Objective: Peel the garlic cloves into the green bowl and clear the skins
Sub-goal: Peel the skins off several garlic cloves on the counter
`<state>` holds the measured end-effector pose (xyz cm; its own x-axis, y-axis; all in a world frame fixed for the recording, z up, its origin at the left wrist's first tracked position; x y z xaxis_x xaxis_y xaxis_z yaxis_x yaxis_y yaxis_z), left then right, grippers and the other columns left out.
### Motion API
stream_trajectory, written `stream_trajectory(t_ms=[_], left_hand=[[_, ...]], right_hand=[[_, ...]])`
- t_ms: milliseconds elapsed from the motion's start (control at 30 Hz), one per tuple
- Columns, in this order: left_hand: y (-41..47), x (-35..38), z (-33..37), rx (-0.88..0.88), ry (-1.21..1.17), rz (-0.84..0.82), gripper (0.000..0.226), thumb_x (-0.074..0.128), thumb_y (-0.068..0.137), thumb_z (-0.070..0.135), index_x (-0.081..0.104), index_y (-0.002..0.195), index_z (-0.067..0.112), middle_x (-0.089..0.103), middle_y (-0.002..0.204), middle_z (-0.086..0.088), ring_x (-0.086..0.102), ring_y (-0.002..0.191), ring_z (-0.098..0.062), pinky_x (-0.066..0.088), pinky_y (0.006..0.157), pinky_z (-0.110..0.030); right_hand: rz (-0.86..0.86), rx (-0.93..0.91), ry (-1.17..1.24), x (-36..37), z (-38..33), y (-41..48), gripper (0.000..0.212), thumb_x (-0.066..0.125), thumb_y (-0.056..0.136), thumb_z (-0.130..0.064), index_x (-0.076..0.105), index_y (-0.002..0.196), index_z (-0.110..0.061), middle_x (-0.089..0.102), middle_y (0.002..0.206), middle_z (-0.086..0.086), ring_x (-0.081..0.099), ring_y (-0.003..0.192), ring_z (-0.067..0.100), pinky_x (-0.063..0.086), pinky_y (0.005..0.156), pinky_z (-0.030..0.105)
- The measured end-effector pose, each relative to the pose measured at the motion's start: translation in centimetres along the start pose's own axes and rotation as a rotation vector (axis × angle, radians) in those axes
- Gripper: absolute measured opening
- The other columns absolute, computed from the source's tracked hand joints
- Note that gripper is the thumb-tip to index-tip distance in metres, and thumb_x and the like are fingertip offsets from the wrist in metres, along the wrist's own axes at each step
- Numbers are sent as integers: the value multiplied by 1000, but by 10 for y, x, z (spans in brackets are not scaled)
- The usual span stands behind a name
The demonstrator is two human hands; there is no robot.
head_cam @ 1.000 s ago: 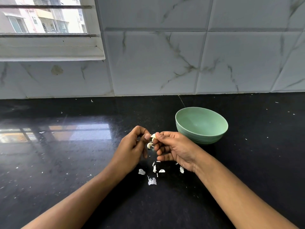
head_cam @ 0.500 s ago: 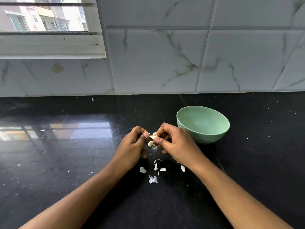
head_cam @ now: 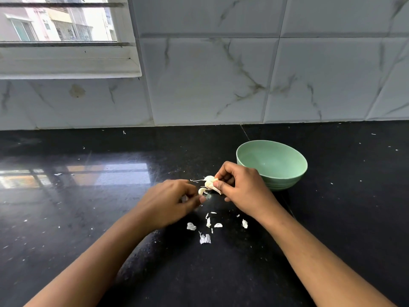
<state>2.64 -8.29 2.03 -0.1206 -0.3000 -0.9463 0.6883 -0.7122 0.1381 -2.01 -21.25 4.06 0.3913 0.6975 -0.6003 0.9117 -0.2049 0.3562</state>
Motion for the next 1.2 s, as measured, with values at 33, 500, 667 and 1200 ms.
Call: stream_trajectory(t_ms=[33, 500, 667, 1200], left_hand=[[0, 0, 1, 28, 33, -13, 27, 51, 90, 54, 65, 83, 32, 56, 83, 16, 51, 67, 2, 48, 68, -31], [-7, -40, -5, 36, -227, 369, 33, 64, 74, 57, 66, 103, 42, 65, 85, 23, 62, 74, 3, 52, 65, -25], [-8, -40, 3, 111, -350, 405, 17, 66, 76, 48, 69, 90, 39, 65, 85, 19, 62, 78, 1, 47, 60, -18], [-13, -46, 16, 206, -625, 398, 12, 73, 73, 27, 74, 81, 19, 66, 87, 5, 63, 76, -2, 39, 57, -3]], right_hand=[[-6, 5, -2, 1, 1, 0, 7, 71, 82, -17, 64, 80, -15, 64, 67, -11, 62, 64, 7, 57, 64, 38], [-109, 114, 278, 10, 2, -2, 9, 70, 84, -8, 64, 78, -13, 69, 74, 10, 64, 60, 11, 58, 54, 29], [-233, 199, 548, 22, -1, -7, 3, 65, 87, -8, 65, 85, -6, 68, 72, 3, 61, 60, 9, 54, 55, 25], [-306, 229, 639, 21, -9, -12, 5, 66, 86, -10, 65, 83, -6, 67, 64, -1, 60, 56, 8, 53, 50, 20]])
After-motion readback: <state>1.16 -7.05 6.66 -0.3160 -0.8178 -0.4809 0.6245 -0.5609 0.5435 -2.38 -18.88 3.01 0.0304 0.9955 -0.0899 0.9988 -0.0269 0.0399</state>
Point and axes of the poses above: each hand's wrist, its own y-axis towards the middle knuckle, its own x-axis out of the palm, z = x × y, the point moved 10 cm from there along y, towards the middle knuckle
